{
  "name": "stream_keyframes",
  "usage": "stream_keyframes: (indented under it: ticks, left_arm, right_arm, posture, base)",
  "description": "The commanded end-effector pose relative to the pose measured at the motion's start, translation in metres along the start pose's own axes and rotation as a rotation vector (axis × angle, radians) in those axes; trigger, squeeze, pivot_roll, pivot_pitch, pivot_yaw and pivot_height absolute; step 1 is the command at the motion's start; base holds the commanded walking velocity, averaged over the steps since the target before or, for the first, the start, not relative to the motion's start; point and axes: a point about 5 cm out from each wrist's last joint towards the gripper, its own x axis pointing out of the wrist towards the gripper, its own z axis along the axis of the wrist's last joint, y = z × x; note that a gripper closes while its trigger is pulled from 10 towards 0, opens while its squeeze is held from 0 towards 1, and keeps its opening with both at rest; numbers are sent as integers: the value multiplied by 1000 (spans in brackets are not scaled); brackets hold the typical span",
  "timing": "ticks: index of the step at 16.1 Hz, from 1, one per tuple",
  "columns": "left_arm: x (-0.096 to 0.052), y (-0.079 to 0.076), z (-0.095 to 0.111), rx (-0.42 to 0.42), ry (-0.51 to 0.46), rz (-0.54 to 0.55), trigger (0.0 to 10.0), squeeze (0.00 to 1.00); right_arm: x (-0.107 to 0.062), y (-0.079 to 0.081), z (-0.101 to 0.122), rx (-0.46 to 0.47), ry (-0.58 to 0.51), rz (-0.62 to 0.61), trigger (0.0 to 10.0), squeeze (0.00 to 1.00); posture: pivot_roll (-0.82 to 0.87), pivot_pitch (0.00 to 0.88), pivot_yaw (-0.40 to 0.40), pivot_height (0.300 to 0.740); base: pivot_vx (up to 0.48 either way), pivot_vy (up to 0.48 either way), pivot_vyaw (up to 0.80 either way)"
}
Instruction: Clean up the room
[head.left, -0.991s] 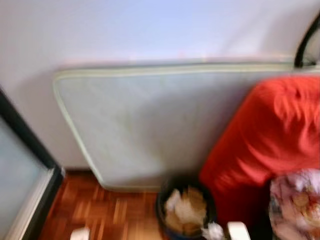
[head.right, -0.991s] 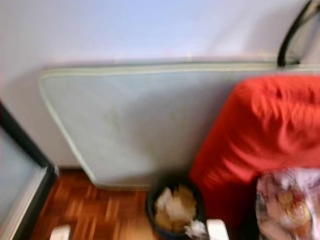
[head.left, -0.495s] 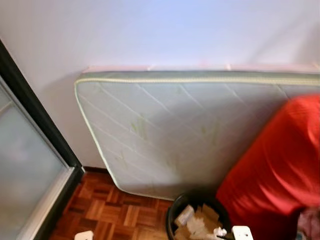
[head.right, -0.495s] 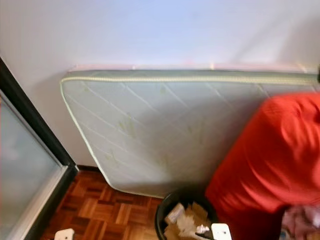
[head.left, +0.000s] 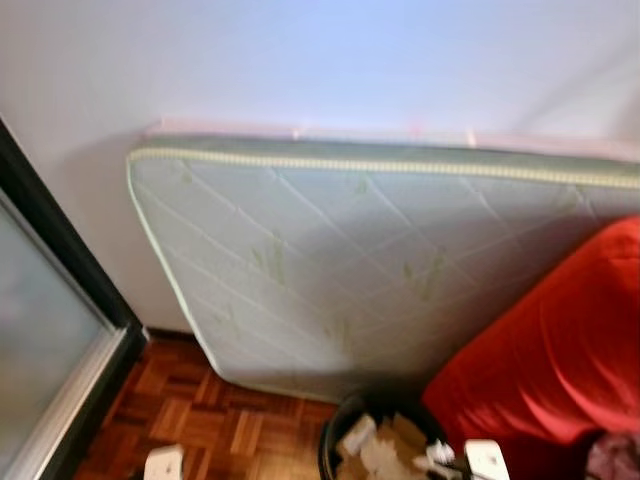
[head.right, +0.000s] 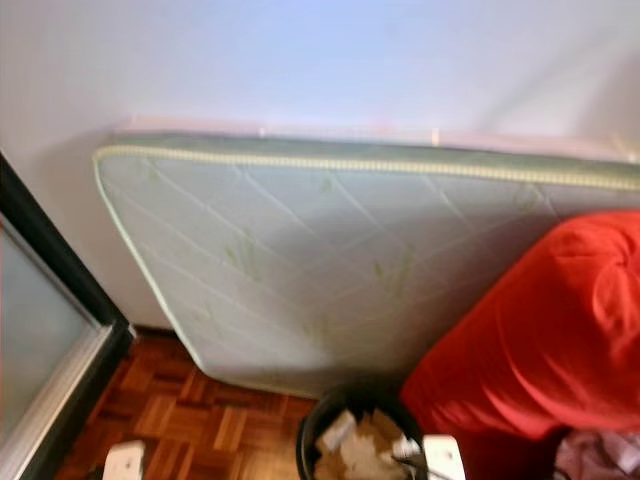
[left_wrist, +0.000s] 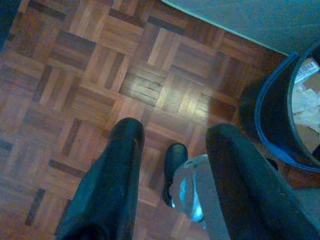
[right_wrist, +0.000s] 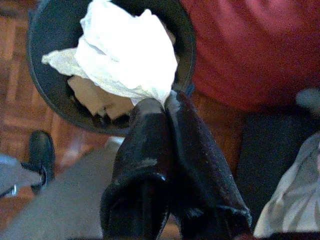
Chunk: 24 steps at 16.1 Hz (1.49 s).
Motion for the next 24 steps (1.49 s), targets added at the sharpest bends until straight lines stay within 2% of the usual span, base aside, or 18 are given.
stream_keyframes:
  ticks: [1,3,4,6,10,11,12,13,15,17,19,22,24]
  left_arm:
    - [-1,3,-1,-7,-7,3,10000,0]
    - [-2,2,3,-14,-62,-1,10000,0]
    - [-2,2,3,-14,-72,-2,10000,0]
    - [-3,1,8,5,-131,-12,10000,0]
    - [-5,1,12,-46,-198,-7,10000,0]
    - [1,-15,49,23,-355,-34,10000,0]
    - [-1,-41,104,92,-584,-69,10000,0]
    - [-7,-52,125,97,-690,-83,10000,0]
    - [-10,-55,129,92,-722,-108,10000,0]
    - [-9,-58,128,73,-711,-124,10000,0]
    - [-18,-65,144,39,-764,-148,10000,0]
    - [-25,-68,146,53,-779,-152,10000,0]
    - [-28,-70,144,93,-780,-173,10000,0]
  right_arm:
    - [2,7,7,16,-37,24,10000,0]
    - [8,21,34,26,-152,65,10000,0]
    - [9,24,41,30,-177,73,10000,0]
    - [10,37,74,30,-322,126,10000,0]
    - [6,40,95,67,-468,151,10000,0]
    - [5,43,100,70,-498,158,10000,0]
    - [5,45,103,73,-516,156,10000,0]
    - [4,46,105,79,-528,146,10000,0]
    - [3,47,109,94,-555,120,10000,0]
    - [1,50,114,85,-583,126,10000,0]
    - [0,49,118,77,-599,113,10000,0]
    - [-1,46,119,88,-603,80,10000,0]
    - [-1,41,117,97,-597,40,10000,0]
  posture:
    - [18,0,11,735]
    - [14,0,9,735]
    - [14,0,9,735]
    - [14,12,6,735]
    - [21,24,-1,735]
    - [23,24,-1,735]
    - [28,26,-3,735]
    - [30,27,-4,735]
    - [31,27,-5,735]
    - [24,28,-5,735]
    - [22,29,-7,735]
    - [22,29,-8,726]
    - [24,28,-8,701]
  base:
    - [0,0,0]
    - [0,0,0]
    - [0,0,0]
    - [0,0,0]
    - [0,0,0]
    - [0,0,0]
    - [0,0,0]
    - [0,0,0]
    - [0,0,0]
    - [0,0,0]
    - [0,0,0]
    - [0,0,0]
    - [0,0,0]
